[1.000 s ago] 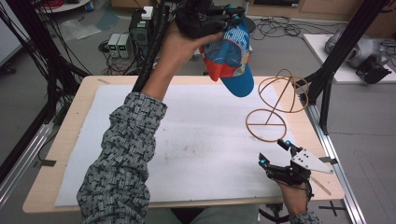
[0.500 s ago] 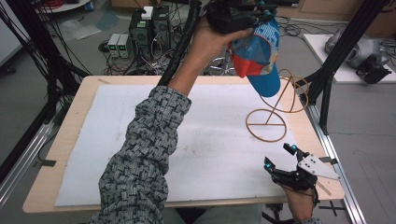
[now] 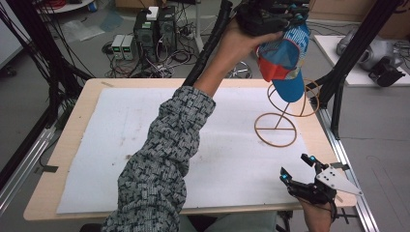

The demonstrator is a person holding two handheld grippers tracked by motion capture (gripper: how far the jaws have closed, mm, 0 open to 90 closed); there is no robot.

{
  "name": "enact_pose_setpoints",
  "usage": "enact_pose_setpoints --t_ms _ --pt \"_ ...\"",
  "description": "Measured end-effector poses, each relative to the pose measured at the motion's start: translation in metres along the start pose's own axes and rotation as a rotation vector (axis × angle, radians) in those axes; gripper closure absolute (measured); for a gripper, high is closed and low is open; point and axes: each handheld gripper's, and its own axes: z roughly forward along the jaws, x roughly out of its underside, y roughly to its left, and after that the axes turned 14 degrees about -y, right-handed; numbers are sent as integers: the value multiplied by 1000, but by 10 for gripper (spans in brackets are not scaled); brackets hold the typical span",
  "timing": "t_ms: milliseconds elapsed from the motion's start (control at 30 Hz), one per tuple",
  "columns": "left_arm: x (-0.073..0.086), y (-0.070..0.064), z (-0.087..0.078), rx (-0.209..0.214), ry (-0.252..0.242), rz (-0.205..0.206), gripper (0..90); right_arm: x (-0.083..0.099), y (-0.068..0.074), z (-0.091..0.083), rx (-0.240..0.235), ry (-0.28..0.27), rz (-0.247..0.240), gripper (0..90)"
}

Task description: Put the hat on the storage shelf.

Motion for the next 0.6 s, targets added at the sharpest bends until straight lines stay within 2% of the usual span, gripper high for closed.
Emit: enact_pose_setpoints --t_ms 267,467,600 --pt "6 -3 17 4 12 2 880 -1 -1 -13 29 1 -1 115" --pt "20 2 23 1 34 -19 880 -1 -2 -18 38 1 3 115" --pt "33 7 23 -14 71 -25 880 -1 -2 -19 38 0 7 115"
